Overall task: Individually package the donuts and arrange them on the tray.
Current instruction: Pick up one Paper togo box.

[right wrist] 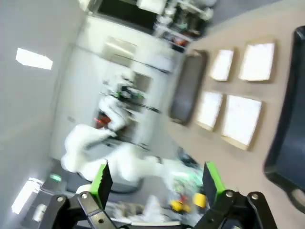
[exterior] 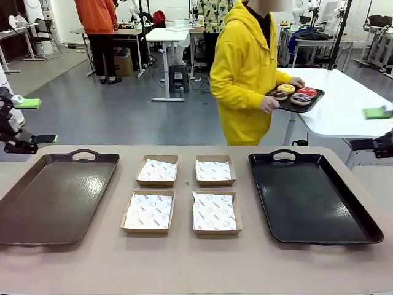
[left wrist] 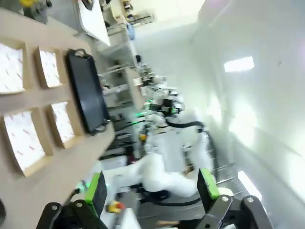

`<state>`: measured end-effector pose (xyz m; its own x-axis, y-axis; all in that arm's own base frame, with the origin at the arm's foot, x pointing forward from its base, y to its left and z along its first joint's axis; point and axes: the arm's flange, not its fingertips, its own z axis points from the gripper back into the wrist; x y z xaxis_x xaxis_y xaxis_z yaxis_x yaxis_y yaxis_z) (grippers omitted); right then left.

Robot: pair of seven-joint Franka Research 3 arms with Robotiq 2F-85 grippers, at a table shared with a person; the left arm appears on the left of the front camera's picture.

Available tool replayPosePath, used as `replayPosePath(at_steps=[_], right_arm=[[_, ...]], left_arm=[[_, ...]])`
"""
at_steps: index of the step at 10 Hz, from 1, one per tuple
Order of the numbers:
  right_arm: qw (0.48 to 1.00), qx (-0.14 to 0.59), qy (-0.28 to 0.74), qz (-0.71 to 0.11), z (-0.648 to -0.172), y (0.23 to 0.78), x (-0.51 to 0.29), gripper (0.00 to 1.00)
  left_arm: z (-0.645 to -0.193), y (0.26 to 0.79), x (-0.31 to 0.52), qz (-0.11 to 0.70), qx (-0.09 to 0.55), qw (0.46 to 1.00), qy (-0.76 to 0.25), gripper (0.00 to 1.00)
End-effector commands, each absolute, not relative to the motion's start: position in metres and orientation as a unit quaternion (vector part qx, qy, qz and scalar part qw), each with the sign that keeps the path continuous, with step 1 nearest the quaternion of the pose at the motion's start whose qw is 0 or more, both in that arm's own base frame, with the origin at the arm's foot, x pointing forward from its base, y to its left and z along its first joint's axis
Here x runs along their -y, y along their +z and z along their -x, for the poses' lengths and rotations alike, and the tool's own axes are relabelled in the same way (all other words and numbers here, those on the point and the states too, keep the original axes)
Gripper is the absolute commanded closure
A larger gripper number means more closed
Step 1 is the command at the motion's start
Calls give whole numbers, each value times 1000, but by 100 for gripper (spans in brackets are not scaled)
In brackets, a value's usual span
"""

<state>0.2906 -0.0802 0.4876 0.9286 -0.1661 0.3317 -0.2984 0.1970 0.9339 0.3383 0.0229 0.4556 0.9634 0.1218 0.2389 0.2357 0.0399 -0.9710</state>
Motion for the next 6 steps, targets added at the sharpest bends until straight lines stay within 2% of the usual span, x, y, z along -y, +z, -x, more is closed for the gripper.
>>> replayPosePath(at_steps=[1,3,6], right_arm=[[708,170,-23,-685,-269,448,72,0],[727,146,-5,-671,-271,432,78,0],[782,103,-14,-614,-271,398,87,0]], left_arm=[[-342,444,-36,676,83,732,21,0],[-335,435,-60,669,78,738,42,0],[-331,423,-75,655,72,750,60,0]])
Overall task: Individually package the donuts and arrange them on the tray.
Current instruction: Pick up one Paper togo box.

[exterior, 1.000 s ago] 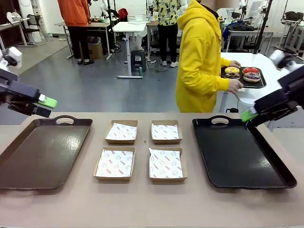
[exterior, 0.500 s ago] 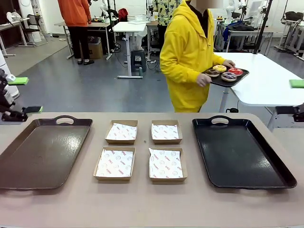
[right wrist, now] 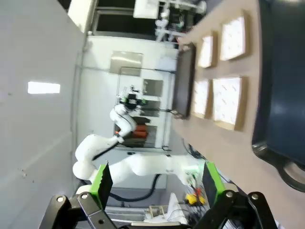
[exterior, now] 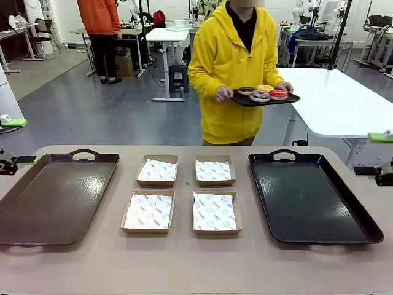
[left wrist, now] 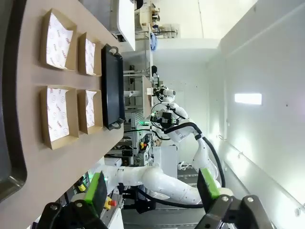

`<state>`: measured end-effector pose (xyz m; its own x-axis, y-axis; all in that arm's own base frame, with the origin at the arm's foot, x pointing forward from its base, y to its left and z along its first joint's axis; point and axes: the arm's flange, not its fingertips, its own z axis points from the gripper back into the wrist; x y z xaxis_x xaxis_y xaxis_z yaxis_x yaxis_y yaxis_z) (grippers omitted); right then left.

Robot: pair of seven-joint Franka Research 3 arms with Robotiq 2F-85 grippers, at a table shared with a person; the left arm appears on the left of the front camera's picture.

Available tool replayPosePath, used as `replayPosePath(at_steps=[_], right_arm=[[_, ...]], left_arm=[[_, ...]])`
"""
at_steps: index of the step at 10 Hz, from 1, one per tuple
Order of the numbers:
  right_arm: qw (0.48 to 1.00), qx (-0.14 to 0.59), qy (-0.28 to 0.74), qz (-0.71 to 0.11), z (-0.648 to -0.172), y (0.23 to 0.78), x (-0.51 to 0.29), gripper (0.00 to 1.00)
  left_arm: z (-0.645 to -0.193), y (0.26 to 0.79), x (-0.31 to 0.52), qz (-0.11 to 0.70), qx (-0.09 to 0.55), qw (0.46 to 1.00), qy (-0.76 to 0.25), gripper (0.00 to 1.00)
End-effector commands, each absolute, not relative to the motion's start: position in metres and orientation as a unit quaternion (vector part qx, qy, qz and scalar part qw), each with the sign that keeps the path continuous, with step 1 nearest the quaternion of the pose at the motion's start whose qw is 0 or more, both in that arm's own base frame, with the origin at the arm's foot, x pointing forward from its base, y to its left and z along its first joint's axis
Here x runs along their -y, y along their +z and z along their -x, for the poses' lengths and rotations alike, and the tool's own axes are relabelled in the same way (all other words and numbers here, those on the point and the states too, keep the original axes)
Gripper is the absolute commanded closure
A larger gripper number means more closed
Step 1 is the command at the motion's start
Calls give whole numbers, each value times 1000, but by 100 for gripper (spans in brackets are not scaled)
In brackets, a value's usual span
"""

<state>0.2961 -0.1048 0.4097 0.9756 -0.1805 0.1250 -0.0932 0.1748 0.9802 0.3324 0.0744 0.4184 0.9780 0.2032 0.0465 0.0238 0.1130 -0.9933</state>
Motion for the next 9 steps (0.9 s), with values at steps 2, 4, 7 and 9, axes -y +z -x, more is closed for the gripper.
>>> replayPosePath(at_steps=[2,4,7,9], right_arm=[[791,93,-17,-605,-270,392,87,0],[791,112,1,-601,-273,402,78,0],[787,84,-22,-611,-292,400,106,0],[787,84,-22,-611,-292,400,106,0]], left_arm=[[-329,421,-76,624,60,777,56,0],[-328,424,-71,604,61,794,37,0],[-329,414,-75,633,68,769,52,0],[-329,414,-75,633,68,769,52,0]])
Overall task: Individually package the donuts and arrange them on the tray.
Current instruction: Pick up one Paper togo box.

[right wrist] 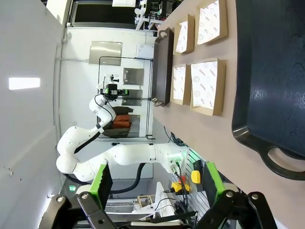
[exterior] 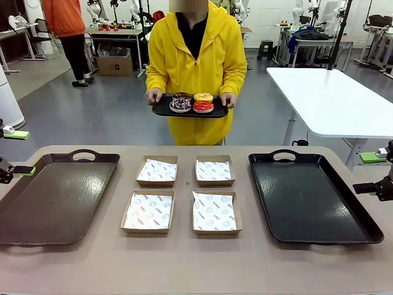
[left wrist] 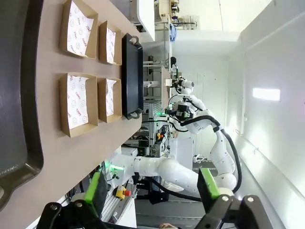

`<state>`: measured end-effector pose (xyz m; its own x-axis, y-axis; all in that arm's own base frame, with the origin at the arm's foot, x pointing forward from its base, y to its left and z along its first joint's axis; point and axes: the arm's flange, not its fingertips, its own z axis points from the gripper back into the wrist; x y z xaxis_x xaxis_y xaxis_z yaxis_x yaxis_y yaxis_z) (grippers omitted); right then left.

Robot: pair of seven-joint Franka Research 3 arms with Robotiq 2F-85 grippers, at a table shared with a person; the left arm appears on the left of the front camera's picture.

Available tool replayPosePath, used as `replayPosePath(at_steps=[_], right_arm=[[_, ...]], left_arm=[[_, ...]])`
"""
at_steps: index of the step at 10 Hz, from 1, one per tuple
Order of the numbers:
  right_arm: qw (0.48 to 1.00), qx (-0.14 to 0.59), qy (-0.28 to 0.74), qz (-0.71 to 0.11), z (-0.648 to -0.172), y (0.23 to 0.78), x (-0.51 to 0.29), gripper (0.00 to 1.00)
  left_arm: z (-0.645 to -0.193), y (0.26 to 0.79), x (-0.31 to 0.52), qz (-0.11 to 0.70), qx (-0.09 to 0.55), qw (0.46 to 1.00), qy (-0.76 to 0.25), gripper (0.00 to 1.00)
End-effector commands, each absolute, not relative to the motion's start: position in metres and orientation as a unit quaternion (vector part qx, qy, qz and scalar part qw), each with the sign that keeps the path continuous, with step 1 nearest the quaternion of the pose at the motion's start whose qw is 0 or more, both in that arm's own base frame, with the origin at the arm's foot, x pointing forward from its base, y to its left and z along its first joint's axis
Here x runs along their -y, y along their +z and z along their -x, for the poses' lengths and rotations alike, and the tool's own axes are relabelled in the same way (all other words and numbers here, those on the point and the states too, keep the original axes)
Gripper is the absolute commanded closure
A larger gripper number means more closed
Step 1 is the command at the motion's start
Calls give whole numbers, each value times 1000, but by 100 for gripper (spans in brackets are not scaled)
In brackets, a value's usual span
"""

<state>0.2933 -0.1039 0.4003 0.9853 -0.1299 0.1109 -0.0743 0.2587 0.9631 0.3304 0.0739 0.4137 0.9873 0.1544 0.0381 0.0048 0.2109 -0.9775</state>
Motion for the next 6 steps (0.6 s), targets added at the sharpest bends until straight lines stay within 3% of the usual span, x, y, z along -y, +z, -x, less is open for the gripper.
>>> replayPosePath(at_steps=[1,6], right_arm=[[787,84,-22,-611,-292,400,106,0],[787,84,-22,-611,-292,400,106,0]], left_arm=[[-329,414,-75,633,68,769,52,0],[-329,414,-75,633,68,769,52,0]])
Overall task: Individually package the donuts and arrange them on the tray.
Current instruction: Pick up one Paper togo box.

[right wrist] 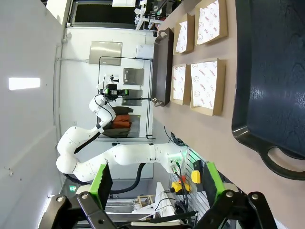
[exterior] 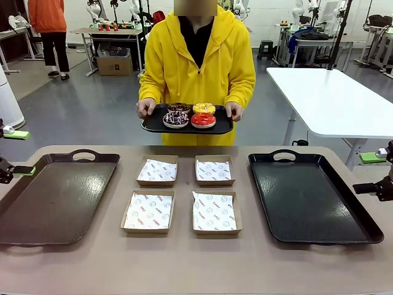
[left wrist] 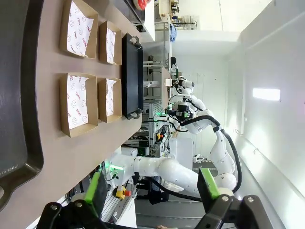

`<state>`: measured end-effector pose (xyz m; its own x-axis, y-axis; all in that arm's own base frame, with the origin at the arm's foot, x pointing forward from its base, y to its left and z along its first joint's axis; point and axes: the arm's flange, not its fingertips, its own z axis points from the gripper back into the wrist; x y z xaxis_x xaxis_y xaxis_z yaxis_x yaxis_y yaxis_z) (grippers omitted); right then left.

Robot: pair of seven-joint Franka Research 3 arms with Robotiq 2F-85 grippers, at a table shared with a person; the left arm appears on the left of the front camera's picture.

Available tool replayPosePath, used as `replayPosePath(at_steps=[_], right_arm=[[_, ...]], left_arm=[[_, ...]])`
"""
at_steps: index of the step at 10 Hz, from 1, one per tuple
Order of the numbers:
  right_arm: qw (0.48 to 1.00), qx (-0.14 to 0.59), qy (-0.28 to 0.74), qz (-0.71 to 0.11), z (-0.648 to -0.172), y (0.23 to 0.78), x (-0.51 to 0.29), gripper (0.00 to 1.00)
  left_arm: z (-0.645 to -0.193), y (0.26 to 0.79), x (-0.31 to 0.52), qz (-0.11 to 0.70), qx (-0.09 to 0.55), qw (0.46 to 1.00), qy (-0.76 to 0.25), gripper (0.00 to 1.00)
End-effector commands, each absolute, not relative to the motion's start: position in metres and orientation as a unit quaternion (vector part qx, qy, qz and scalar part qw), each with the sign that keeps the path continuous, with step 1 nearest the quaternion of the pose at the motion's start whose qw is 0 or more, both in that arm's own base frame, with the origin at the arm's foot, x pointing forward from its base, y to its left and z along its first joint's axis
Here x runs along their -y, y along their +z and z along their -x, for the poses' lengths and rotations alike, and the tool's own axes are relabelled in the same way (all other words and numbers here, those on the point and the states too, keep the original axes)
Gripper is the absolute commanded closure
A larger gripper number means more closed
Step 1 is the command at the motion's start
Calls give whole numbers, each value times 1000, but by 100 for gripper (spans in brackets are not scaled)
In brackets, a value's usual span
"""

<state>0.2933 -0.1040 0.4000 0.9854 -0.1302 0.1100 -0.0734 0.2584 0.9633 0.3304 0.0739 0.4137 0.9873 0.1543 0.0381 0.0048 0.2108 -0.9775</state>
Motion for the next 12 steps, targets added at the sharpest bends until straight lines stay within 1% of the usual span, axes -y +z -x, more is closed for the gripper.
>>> replayPosePath(at_steps=[1,12], right_arm=[[787,84,-22,-611,-292,400,106,0],[787,84,-22,-611,-292,400,106,0]], left_arm=[[-329,414,-75,633,68,769,52,0],[-329,414,-75,633,68,769,52,0]])
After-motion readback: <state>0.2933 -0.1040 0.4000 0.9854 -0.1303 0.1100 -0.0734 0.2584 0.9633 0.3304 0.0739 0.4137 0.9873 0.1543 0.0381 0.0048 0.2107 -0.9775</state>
